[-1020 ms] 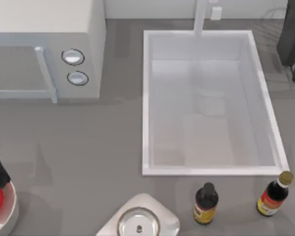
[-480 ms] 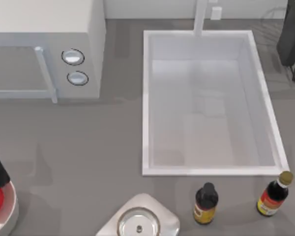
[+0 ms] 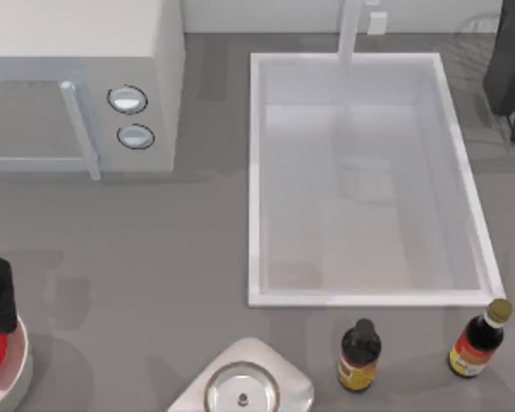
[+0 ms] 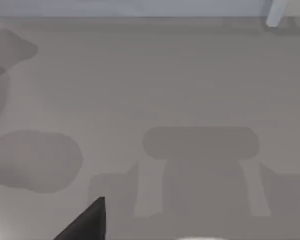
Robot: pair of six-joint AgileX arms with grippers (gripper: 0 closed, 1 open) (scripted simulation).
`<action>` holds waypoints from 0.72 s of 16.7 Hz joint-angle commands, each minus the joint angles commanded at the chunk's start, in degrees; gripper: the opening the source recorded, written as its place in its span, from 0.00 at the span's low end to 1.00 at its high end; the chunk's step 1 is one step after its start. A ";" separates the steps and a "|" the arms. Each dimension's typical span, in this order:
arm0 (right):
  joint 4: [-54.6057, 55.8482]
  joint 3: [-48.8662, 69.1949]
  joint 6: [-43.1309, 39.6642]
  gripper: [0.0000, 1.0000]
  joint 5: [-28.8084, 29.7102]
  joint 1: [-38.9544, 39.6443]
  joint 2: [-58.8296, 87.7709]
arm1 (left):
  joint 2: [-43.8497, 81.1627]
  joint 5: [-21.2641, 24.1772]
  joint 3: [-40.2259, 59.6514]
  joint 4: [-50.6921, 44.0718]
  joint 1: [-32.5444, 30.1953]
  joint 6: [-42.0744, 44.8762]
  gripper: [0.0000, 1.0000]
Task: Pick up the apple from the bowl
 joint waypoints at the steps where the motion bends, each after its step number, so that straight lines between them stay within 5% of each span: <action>1: 0.00 0.00 0.00 1.00 0.00 0.00 0.00 | 5.18 0.00 3.18 -4.00 0.14 0.20 1.00; 7: 0.00 0.00 0.00 1.00 0.00 0.00 0.00 | 33.41 0.01 20.47 -25.70 0.88 1.27 1.00; 12: 0.00 0.00 0.00 1.00 0.00 0.00 0.00 | 45.10 0.01 28.03 -35.17 1.21 1.74 1.00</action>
